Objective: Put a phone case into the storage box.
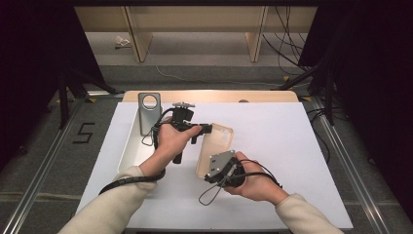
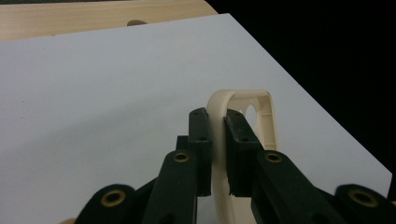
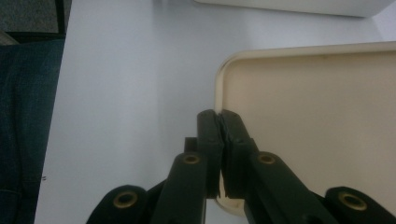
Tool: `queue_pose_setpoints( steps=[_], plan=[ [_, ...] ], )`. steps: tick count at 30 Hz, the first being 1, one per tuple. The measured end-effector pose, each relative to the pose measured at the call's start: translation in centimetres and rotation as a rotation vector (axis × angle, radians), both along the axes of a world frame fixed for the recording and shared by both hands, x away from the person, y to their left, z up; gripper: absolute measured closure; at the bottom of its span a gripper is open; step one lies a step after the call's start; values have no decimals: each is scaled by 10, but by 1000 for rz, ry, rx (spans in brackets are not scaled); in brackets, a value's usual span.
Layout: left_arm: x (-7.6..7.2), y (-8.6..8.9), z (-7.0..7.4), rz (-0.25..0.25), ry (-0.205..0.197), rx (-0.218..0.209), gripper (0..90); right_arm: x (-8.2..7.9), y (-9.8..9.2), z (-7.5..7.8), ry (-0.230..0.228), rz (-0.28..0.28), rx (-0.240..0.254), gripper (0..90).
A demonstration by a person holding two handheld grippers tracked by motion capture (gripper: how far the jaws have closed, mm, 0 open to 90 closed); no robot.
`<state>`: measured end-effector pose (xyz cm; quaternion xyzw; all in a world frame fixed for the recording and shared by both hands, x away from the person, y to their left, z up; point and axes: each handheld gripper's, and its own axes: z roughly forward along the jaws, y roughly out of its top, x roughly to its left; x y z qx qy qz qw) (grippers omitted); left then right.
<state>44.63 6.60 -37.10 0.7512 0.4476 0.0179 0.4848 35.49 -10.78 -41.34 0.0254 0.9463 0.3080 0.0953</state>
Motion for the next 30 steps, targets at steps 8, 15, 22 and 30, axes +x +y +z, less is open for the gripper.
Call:
queue_pose_setpoints(
  steps=[8,15,22,30],
  plan=[
    [-3,1,7,-3,-96,48,827,3,-4,-2,-44,-45,42,655],
    [-3,12,10,22,-169,36,827,7,-12,4,-86,-137,139,409],
    [-4,22,12,41,-228,32,826,11,-24,5,-68,-227,219,262],
    [-7,32,16,49,-263,23,826,14,-38,7,-106,-306,282,174]
  ],
)
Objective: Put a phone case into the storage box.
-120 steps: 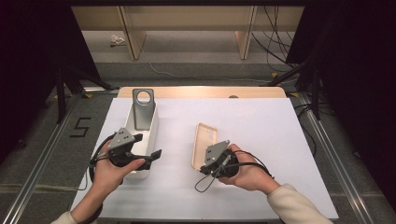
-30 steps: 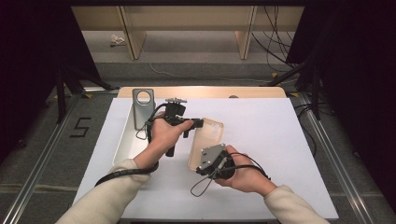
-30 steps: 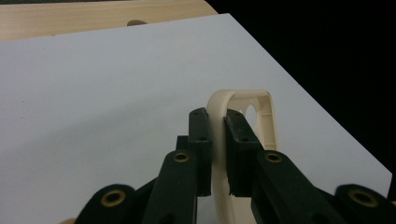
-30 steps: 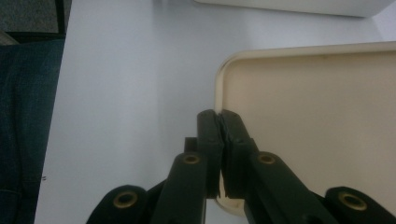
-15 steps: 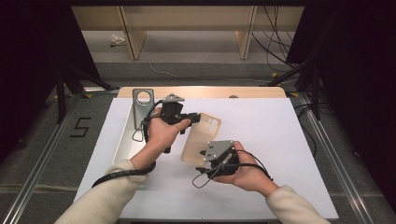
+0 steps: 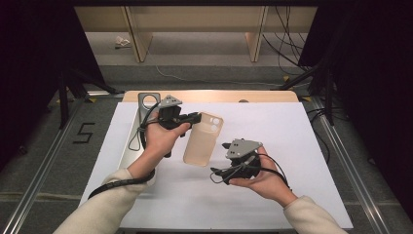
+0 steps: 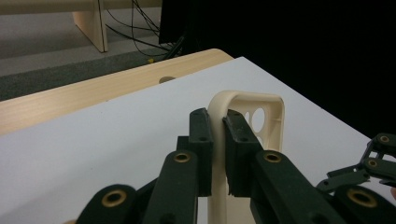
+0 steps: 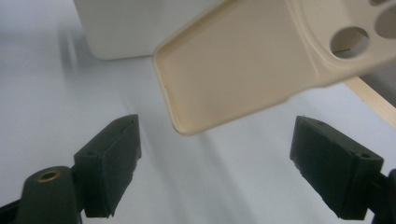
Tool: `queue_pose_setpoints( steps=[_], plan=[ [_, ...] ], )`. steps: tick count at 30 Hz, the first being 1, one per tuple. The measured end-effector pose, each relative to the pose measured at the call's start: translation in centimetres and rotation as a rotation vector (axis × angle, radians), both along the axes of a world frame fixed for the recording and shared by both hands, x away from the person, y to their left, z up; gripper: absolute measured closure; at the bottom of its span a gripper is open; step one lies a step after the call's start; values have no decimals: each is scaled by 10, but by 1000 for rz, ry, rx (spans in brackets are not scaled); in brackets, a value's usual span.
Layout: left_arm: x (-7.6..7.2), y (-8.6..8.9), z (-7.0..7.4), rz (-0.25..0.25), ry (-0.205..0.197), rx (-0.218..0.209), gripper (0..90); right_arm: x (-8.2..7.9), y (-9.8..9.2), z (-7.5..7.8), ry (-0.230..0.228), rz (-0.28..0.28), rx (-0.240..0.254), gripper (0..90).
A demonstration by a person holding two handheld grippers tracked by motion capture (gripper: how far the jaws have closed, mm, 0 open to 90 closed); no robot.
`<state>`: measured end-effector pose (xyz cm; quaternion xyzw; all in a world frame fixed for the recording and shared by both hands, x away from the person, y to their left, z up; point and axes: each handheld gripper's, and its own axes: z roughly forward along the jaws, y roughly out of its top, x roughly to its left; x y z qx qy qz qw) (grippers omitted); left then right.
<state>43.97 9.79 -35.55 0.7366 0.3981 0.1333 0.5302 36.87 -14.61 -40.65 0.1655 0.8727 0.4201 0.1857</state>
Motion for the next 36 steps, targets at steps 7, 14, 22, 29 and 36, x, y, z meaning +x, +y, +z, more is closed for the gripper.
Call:
queue_pose_setpoints(
  steps=[7,14,22,29,36],
  plan=[
    [-2,9,4,9,-29,-5,826,0,-9,0,18,-37,37,173],
    [-3,19,9,7,-53,-19,825,2,-18,0,22,-71,73,171],
    [-5,34,13,25,-66,-34,825,2,-28,1,31,-100,91,170],
    [-4,47,18,46,-72,-49,825,1,-38,2,26,-123,98,170],
    [-4,57,21,58,-83,-55,825,0,-46,1,26,-144,102,170]
  ],
)
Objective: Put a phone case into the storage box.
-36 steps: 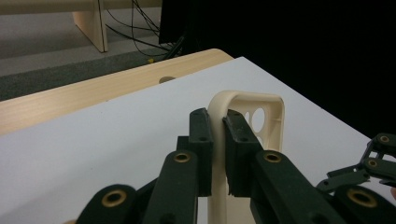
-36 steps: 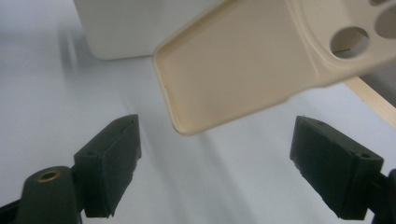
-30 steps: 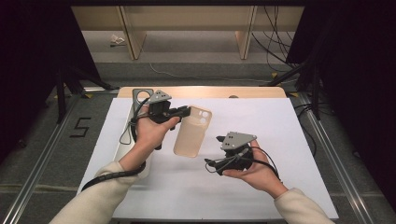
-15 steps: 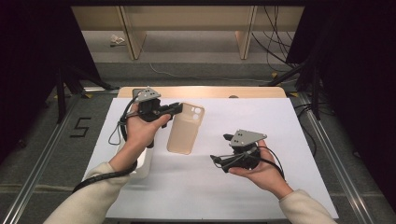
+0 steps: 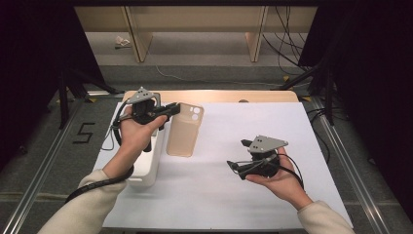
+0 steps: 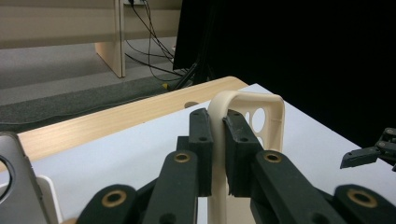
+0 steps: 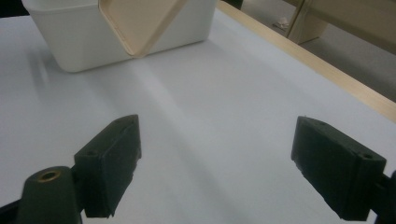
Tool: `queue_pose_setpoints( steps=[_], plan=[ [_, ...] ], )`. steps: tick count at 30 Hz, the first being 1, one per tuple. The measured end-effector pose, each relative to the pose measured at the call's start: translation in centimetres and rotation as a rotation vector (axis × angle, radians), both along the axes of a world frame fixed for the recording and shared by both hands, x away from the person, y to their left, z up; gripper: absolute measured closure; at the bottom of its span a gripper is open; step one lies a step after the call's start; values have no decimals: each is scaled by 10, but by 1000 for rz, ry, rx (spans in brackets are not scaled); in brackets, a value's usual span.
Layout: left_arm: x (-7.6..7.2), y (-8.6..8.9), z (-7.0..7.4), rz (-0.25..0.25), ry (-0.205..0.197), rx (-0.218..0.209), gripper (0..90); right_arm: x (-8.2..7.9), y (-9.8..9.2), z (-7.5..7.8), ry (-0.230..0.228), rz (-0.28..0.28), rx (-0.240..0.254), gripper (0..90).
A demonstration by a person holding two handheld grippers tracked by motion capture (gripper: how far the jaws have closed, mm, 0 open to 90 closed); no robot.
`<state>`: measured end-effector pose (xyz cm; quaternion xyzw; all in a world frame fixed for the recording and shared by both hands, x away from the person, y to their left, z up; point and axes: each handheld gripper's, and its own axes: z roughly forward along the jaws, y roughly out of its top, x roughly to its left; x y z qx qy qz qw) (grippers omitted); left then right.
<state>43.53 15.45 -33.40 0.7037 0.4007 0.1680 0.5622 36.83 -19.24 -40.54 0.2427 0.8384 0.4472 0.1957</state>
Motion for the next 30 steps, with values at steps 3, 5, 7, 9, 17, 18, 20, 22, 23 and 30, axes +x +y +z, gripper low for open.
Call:
queue_pose_setpoints(
  steps=[3,5,7,9,17,18,20,22,23,30],
  plan=[
    [0,4,1,5,-3,-2,825,0,-3,0,2,-7,1,171],
    [0,6,2,9,-6,-4,825,0,-5,0,-2,-13,3,171],
    [0,9,3,12,-8,-3,826,-1,-8,0,-1,-19,7,171],
    [0,11,5,14,-11,-6,825,-1,-10,0,0,-26,12,171],
    [1,20,10,32,-22,-12,826,-1,-19,1,-1,-53,23,171],
    [1,21,11,33,-23,-12,825,-1,-21,1,-3,-52,26,171],
    [1,23,13,35,-26,-11,825,-2,-23,1,-1,-56,26,171],
    [2,24,14,38,-28,-9,825,-2,-25,0,0,-61,28,171],
    [2,25,14,40,-28,-9,825,-2,-26,0,0,-64,27,171],
    [3,31,17,53,-33,-14,825,-2,-30,-1,-1,-74,28,171]
  ],
)
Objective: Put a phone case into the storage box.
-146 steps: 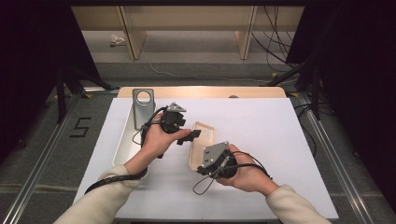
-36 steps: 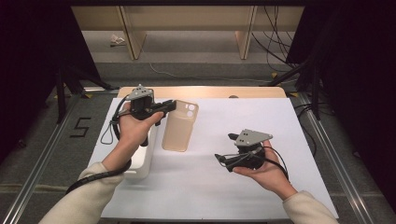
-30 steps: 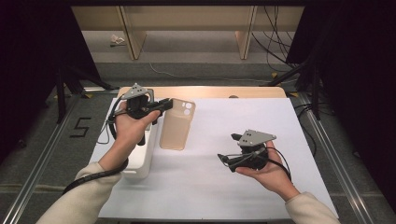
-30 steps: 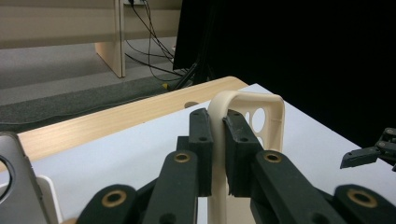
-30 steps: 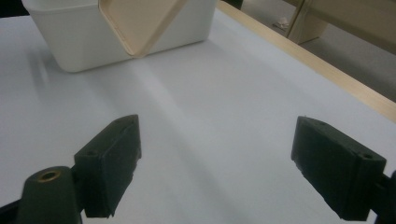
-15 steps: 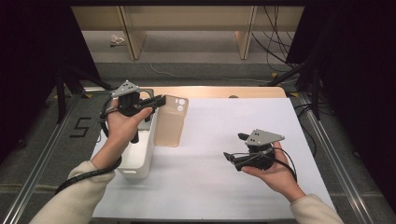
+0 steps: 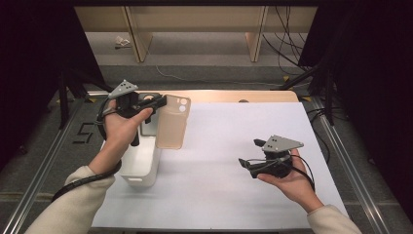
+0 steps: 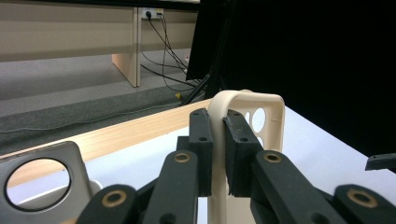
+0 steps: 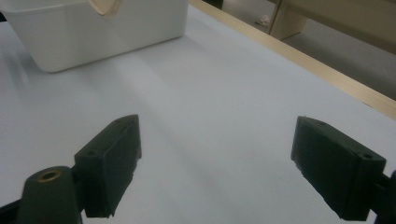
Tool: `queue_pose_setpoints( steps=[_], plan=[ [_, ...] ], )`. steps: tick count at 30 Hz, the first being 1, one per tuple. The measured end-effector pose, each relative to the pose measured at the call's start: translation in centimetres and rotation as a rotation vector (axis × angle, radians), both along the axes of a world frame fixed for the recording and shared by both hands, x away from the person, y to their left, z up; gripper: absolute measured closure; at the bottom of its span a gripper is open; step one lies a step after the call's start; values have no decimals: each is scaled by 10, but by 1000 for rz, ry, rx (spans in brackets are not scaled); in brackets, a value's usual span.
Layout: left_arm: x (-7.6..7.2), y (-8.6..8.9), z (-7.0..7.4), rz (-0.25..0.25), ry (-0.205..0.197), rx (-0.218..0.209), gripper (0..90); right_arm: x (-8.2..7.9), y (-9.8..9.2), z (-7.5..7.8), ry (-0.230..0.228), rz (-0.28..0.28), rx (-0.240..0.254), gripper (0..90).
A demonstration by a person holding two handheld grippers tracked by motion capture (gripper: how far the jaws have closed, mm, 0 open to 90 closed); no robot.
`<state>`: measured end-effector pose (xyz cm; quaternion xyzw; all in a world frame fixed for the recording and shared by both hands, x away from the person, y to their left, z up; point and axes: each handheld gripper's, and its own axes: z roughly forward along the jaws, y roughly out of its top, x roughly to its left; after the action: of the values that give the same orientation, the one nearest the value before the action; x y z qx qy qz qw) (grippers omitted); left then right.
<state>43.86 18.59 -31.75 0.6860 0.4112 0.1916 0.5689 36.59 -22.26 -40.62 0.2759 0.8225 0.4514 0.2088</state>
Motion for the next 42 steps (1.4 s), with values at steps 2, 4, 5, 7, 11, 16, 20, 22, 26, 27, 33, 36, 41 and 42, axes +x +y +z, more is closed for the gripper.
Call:
queue_pose_setpoints(
  steps=[2,4,5,7,11,16,20,22,26,27,33,36,41,42],
  plan=[
    [1,2,1,4,-2,1,826,0,-1,0,2,-2,1,171],
    [1,5,2,10,-4,0,825,0,-2,0,1,-4,-1,171],
    [1,6,2,12,-4,-1,826,0,-2,0,-1,-5,-2,171],
    [2,9,3,17,-6,-1,825,0,-3,0,1,-8,0,171],
    [3,16,5,29,-9,1,825,0,-4,0,-1,-12,0,171],
    [5,24,7,42,-11,1,825,-1,-6,0,1,-16,0,171],
    [6,30,8,53,-16,-2,825,-1,-8,0,1,-19,0,171],
    [6,32,8,57,-16,-1,825,-1,-9,0,1,-21,0,171],
    [8,36,9,63,-19,-2,825,-2,-10,0,0,-25,-1,171],
    [8,37,9,64,-19,-2,825,-2,-10,0,0,-25,-2,171],
    [11,43,9,79,-23,-4,825,-2,-11,0,-1,-28,1,172],
    [12,46,9,86,-24,-1,825,-2,-12,0,-2,-29,1,172],
    [15,50,9,95,-22,3,825,-2,-12,-1,0,-33,1,172],
    [16,51,9,97,-22,5,825,-2,-12,-1,2,-32,3,173]
  ],
)
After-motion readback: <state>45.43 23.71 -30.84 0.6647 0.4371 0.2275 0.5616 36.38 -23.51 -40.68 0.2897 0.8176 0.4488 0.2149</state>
